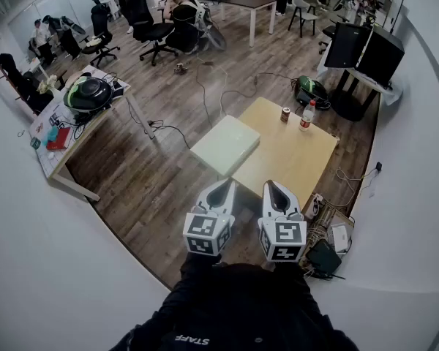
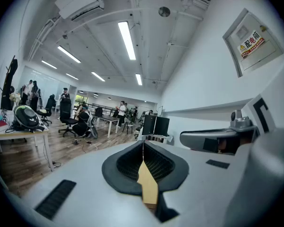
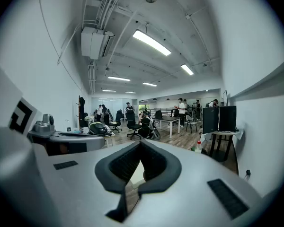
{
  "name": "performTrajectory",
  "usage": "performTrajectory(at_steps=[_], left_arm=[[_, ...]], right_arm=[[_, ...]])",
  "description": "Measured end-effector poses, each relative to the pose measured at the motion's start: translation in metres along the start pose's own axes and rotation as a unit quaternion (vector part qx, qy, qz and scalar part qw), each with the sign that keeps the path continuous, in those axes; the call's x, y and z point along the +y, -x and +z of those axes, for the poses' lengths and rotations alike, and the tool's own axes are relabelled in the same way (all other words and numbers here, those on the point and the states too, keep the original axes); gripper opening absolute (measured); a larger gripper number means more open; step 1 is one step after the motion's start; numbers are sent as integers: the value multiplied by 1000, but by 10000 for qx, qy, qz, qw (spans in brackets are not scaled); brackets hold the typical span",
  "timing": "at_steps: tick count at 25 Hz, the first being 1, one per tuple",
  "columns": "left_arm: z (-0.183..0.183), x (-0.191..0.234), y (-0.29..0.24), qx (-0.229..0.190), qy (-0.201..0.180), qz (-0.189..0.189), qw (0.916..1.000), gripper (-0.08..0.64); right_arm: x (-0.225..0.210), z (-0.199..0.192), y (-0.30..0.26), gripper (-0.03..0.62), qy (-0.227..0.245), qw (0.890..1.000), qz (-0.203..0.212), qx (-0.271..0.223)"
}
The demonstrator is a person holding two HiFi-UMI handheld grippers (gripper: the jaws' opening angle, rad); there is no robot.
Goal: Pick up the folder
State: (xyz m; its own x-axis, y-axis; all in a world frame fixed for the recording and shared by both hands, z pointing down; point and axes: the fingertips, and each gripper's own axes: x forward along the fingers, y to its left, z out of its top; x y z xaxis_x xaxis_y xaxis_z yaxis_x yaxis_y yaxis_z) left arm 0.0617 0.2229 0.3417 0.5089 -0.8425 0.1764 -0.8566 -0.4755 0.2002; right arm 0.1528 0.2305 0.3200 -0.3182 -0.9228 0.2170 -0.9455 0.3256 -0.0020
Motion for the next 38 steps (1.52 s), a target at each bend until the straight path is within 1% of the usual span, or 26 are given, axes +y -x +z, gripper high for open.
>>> performTrajectory(at_steps=[3, 8, 11, 14, 16, 25, 30, 38], left_arm=[[5, 5, 1, 3, 0, 33, 10000, 34], [2, 3, 1, 6, -56, -9, 10000, 34], [0, 3, 5, 23, -68, -13, 10000, 35], [-2, 7, 8, 51, -45, -5, 10000, 34], [-6, 9, 10, 94, -29, 2, 10000, 34], [-25, 39, 32, 231, 116, 169, 9995, 35], [-45, 59, 46, 354, 313, 260, 9985, 35], [-66, 91, 59, 485, 594, 385, 9963, 35]], right_arm=[[3, 7, -3, 21, -11, 10000, -23, -18], [2, -1, -2, 20, 31, 10000, -78, 17], [3, -2, 0, 21, -102, 9999, -112, -7], [7, -3, -2, 21, -272, 9996, -55, -67], [12, -7, -3, 21, -282, 9996, -3, -35], [52, -30, -12, 21, -244, 9988, 307, 279], [81, -51, -17, 21, -147, 9972, 444, 584], [112, -77, -24, 21, 59, 9936, 549, 987]])
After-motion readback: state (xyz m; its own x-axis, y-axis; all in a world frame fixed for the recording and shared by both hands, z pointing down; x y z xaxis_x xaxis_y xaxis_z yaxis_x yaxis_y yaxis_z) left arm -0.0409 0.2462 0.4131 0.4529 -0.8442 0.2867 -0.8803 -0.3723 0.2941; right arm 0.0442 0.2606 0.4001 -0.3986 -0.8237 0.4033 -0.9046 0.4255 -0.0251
